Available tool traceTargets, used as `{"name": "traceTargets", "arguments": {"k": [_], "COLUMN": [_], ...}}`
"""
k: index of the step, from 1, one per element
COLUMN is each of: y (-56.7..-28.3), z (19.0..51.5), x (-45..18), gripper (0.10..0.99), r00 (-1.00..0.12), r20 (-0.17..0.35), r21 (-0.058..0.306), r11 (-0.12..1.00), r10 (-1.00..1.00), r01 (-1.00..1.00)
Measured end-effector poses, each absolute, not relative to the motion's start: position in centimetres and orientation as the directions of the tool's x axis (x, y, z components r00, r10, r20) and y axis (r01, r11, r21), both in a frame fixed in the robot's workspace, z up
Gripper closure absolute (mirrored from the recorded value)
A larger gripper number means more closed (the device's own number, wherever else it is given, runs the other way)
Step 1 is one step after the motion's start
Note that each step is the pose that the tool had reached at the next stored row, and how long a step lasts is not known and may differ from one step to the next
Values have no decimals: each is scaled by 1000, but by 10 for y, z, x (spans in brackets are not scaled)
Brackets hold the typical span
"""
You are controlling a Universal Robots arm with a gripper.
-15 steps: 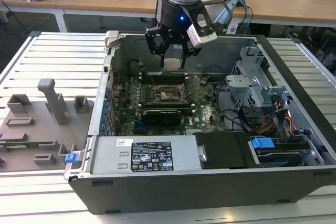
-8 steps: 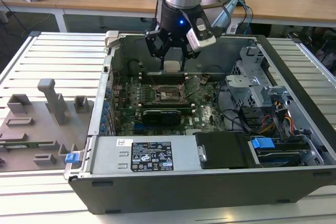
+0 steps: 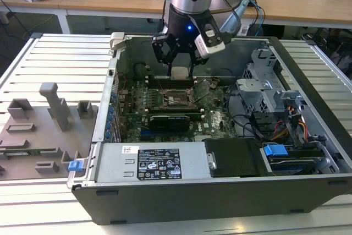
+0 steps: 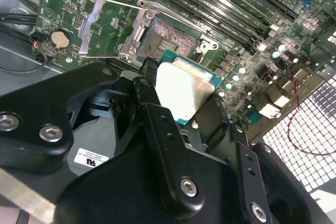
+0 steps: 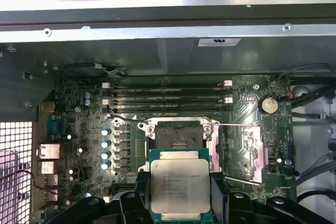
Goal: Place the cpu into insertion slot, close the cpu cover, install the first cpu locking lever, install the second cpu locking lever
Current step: 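Place the cpu into insertion slot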
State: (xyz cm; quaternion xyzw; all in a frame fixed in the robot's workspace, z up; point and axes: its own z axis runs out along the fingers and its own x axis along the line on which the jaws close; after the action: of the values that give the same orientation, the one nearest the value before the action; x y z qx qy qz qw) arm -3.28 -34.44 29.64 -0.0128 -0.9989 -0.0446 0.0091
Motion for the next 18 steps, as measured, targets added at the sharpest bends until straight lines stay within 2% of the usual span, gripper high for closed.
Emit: {"name": "traceTargets", "arguments": {"k": [18], "y": [-344], "z": [278], "x": [-33], "gripper": [545], "r00": [-1000], "r20": [19], "r21": [89], "r11": [996], "r10": [25], "r01": [26]}}
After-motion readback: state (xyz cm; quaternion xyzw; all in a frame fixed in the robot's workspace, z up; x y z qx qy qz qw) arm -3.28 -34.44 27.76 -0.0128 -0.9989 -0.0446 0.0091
